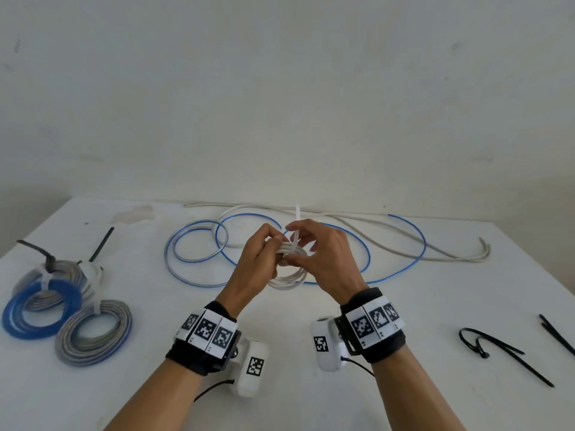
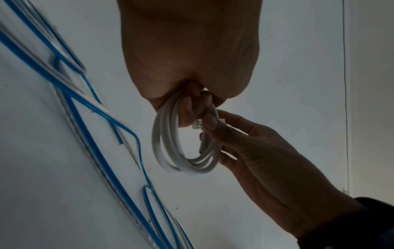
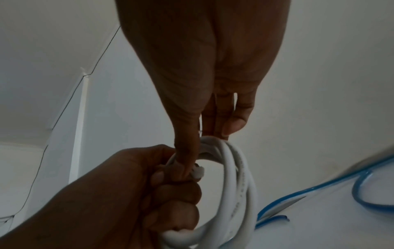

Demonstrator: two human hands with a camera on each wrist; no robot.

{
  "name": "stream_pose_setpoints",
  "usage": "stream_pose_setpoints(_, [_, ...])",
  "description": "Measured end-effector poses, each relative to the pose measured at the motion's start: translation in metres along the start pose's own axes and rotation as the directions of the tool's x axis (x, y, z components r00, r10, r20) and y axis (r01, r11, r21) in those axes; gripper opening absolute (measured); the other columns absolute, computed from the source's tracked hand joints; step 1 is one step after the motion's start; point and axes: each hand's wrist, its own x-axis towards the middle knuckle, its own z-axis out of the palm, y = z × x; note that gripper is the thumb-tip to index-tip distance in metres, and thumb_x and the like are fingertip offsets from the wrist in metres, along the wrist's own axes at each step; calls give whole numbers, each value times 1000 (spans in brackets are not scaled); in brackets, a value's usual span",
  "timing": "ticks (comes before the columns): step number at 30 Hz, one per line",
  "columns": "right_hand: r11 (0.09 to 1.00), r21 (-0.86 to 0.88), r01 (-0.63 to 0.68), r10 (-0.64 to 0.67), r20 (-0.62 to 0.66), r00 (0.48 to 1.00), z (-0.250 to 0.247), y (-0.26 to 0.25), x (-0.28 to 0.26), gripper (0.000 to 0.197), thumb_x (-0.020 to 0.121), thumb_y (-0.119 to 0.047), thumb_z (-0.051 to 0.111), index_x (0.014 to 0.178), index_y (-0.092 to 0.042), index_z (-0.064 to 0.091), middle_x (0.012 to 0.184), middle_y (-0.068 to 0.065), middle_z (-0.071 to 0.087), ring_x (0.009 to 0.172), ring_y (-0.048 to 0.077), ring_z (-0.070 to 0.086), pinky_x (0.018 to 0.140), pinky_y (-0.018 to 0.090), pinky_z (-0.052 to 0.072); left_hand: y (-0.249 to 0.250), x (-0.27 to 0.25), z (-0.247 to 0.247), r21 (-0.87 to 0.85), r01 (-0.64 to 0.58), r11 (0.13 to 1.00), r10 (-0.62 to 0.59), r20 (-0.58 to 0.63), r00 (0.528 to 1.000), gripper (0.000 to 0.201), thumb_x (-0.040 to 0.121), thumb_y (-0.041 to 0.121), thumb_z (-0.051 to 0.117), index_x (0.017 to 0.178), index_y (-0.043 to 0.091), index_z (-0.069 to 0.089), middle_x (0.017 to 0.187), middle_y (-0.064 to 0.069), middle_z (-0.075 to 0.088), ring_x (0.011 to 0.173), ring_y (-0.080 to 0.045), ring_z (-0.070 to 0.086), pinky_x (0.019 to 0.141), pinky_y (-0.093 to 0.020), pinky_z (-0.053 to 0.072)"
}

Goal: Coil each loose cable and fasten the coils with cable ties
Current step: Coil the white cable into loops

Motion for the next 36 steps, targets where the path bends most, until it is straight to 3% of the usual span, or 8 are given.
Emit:
stream_pose_setpoints(6, [991,130,-7,13,-46,999,0,5,-1,53,67,-24,94,114,-25,70,94,-12,71,87,4,64,71,16,47,4,-1,-6,-19,47,999,-47,6,999,23,106,16,41,87,8,49,60,3,46,48,-8,34,47,-23,29])
stream_pose_setpoints(14, [975,-64,213,-220,-146,965,13,2,-8,38,75,-17,86,103,-20,60,91,-10,54,83,4,46,71,19,41,4,-1,-14,9,141,990,-141,72,987,22,107,18,39,104,14,60,60,3,42,51,-9,37,50,-24,35])
stream_pose_setpoints(18, [979,92,183,-183,-8,983,11,-5,-8,37,78,-15,86,109,-19,68,99,-9,64,81,6,59,71,17,47,6,0,-15,71,93,993,-98,67,993,34,105,16,39,83,12,64,56,5,46,51,-11,37,48,-22,35])
stream_pose_setpoints(21, [958,251,136,-129,-45,991,4,-10,-7,20,93,-11,73,111,-20,72,91,-10,73,82,10,69,74,22,52,6,2,-18,8,82,997,-82,29,996,27,104,12,39,87,9,60,58,5,42,52,-11,35,49,-23,35])
stream_pose_setpoints(27, [926,358,120,-98,-80,992,1,-15,-12,99,88,-6,76,159,-37,15,81,-6,77,80,15,72,82,17,53,7,3,-18,-72,128,989,-129,-15,992,23,105,16,39,119,18,57,60,5,41,51,-9,35,50,-24,35])
stream_pose_setpoints(29, [942,312,124,-93,-112,989,4,-14,-11,77,89,-9,77,153,-29,38,81,-8,76,78,14,71,80,25,56,7,3,-19,-72,120,990,-120,-6,993,26,105,16,39,120,17,61,58,6,39,51,-9,34,49,-24,34])
stream_pose_setpoints(32, [957,249,147,-116,-135,984,5,-13,-10,13,92,-11,74,104,-15,74,85,-11,76,81,12,71,76,36,57,7,4,-21,-46,92,995,-91,14,996,31,103,14,39,111,9,69,57,7,37,51,-9,32,50,-24,33])
stream_pose_setpoints(36, [942,284,181,-151,-127,980,4,-12,-10,9,94,-6,70,99,-9,76,91,-9,77,87,9,72,82,24,57,8,5,-25,-68,95,993,-98,-46,994,28,104,15,41,118,14,64,56,10,40,51,-9,35,51,-23,37])
